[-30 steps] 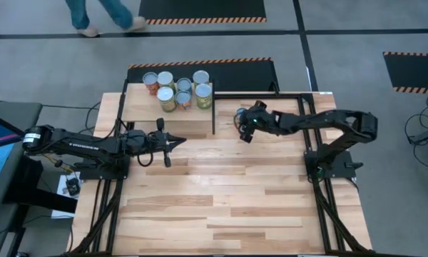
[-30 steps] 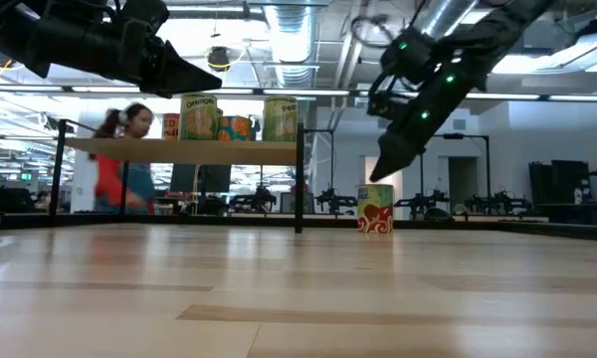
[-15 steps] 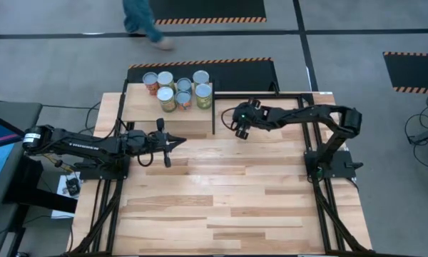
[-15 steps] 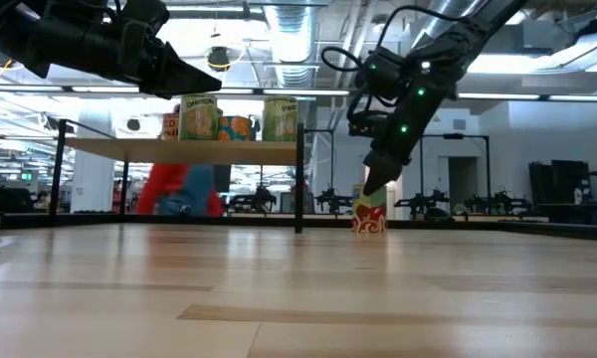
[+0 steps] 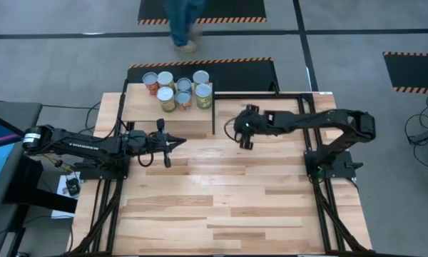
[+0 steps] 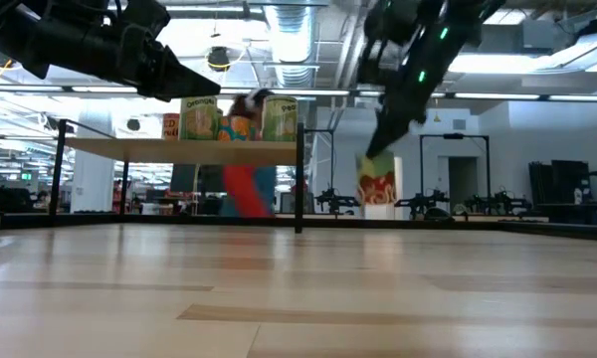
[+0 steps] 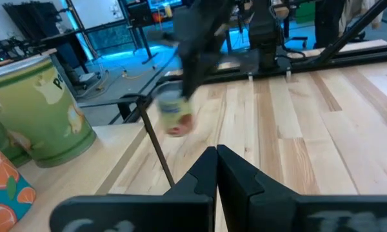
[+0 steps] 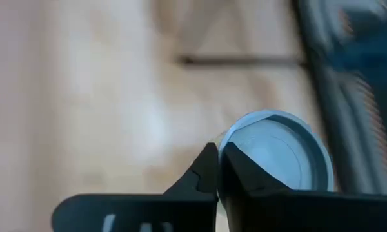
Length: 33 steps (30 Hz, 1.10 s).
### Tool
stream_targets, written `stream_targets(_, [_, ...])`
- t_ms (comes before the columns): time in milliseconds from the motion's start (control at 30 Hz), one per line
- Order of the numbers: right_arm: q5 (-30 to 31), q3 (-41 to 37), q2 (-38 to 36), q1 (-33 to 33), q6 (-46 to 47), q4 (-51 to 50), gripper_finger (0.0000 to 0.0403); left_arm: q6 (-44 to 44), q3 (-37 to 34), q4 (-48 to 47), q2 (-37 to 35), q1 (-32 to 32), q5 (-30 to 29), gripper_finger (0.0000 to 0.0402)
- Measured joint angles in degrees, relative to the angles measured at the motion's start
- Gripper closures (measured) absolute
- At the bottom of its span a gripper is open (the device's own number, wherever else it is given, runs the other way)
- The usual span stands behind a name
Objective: Pick and place cans onto a shelf
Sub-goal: Put the canned spaghetti sauce on the shelf
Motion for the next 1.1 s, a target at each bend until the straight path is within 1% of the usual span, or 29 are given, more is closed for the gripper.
stream_targets(67, [-4.65, 0.19, -1.96, 3.35, 1.36, -0.33, 0.038, 0.0, 0.0, -0.18, 0.0, -0.02, -0.01, 0.0401])
stream_targets(133, [-10.92, 0.2, -3.25, 7.15, 2.24, 0.16, 0.0377, -0.07, 0.01, -0.2, 0.0, -0.02, -0.01, 0.0401])
stream_targets(200, [-15.63, 0.2, -3.29, 11.44, 2.23, 3.08, 0.0378, -0.06, 0.0, -0.2, 0.0, -0.02, 0.08, 0.0401])
stream_targets(333, [-17.72, 0.2, -0.52, 19.09, -0.23, 11.49, 0.0384, -0.14, 0.02, -0.34, 0.0, -0.03, 0.1, 0.0401])
stream_targets(433, [-17.67, 0.87, 4.08, 22.12, -3.6, 19.32, 0.0384, -0.4, 0.02, -0.94, 0.0, -0.05, 0.1, 0.0401])
stream_targets(533, [-17.56, 4.68, 9.73, 22.93, -6.79, 22.98, 0.0381, -0.55, 0.04, -1.8, 0.02, -0.12, 0.86, 0.0401])
stream_targets(633, [-17.57, 11.16, 16.15, 22.1, -9.92, 22.03, 0.038, -0.45, 0.04, -3.33, 0.03, -0.79, 1.15, 0.0401])
stream_targets(767, [-17.56, 21.14, 23.73, 20.05, -13.33, 15.54, 0.0384, 1.03, 0.07, -4.12, 0.04, -1.96, 0.94, 0.0401])
stream_targets(833, [-17.54, 25.49, 26.79, 18.97, -13.57, 12.92, 0.0384, 1.89, 0.06, -4.6, 0.04, -2.61, 0.84, 0.0401])
stream_targets(933, [-17.56, 30.09, 30.42, 17.83, -13.97, 9.79, 0.038, 2.56, 0.05, -4.79, -0.11, -3.44, 0.7, 0.0401])
stream_targets(1100, [-19.1, 33.31, 33.23, 17.44, -15.93, 7.13, 0.038, 2.58, 0.06, -5.05, -0.11, -3.85, -0.9, 0.0401])
